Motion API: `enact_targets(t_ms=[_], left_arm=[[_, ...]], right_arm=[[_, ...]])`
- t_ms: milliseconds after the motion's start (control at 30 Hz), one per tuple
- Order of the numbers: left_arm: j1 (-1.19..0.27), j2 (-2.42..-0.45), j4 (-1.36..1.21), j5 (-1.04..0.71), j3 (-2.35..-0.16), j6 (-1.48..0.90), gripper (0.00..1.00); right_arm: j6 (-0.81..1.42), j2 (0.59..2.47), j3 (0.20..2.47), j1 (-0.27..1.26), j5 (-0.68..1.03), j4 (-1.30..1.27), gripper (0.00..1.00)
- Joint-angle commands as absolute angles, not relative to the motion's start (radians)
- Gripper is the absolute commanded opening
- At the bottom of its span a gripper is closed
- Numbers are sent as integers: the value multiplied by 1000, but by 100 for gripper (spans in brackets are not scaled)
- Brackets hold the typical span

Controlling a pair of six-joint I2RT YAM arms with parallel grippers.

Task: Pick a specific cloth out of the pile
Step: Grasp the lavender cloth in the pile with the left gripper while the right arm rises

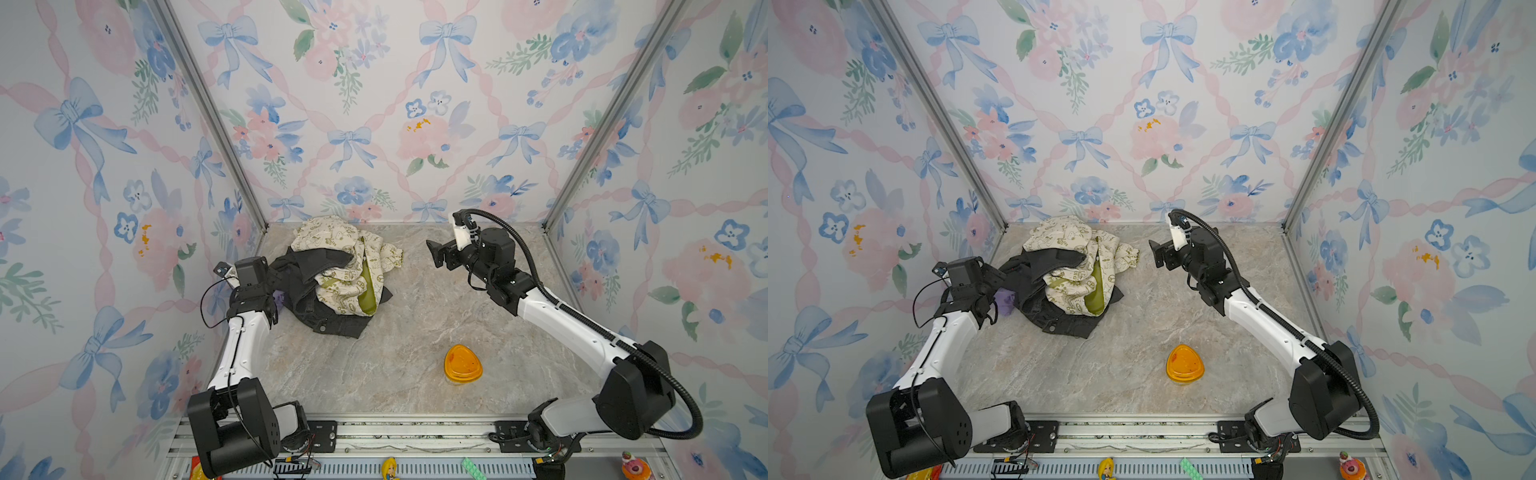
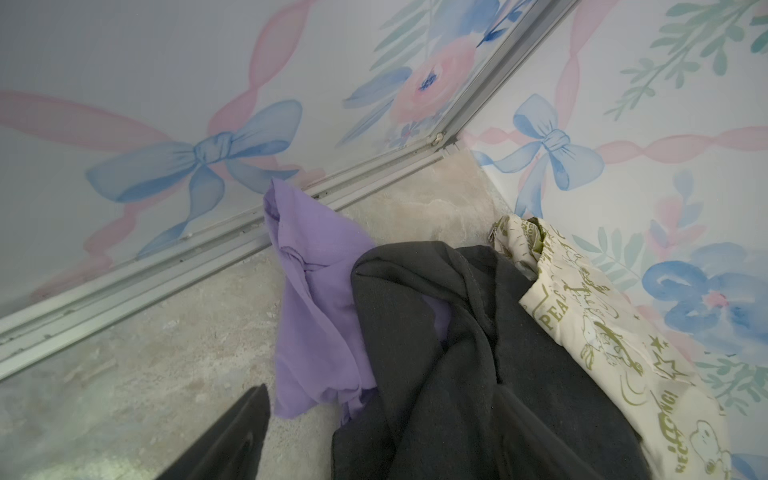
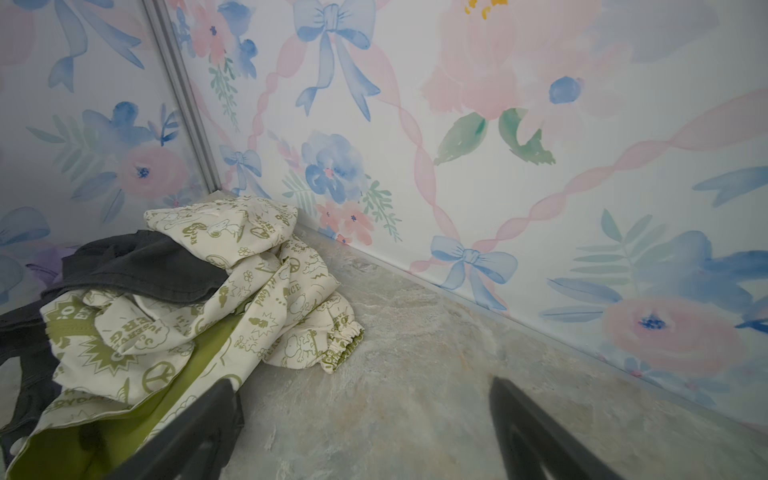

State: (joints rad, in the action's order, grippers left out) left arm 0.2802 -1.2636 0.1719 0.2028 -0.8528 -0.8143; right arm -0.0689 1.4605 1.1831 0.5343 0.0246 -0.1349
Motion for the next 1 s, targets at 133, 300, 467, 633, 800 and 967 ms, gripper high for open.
enact_targets(t_ms=[133, 300, 467, 633, 800, 967], left_arm=[[317, -1364, 189, 101, -845, -898, 74], [339, -1460, 186, 15, -875, -883, 72], [350, -1540, 186, -1, -908, -900, 65], [360, -1604, 185, 8, -949, -893, 61], [385, -1675, 184, -22, -986, -886, 57], [388, -1718, 184, -49, -985, -912, 45]], right_arm=[[-70, 1477, 1248, 552, 173, -62, 97], [-49, 1474, 1234, 567, 207, -72, 97], [-45, 1473, 1239, 575, 235, -50, 97], [-54, 1462, 1241, 577, 257, -31, 97], [-74, 1439, 1238, 576, 253, 0, 97], [-92, 1412, 1230, 575, 246, 31, 97]])
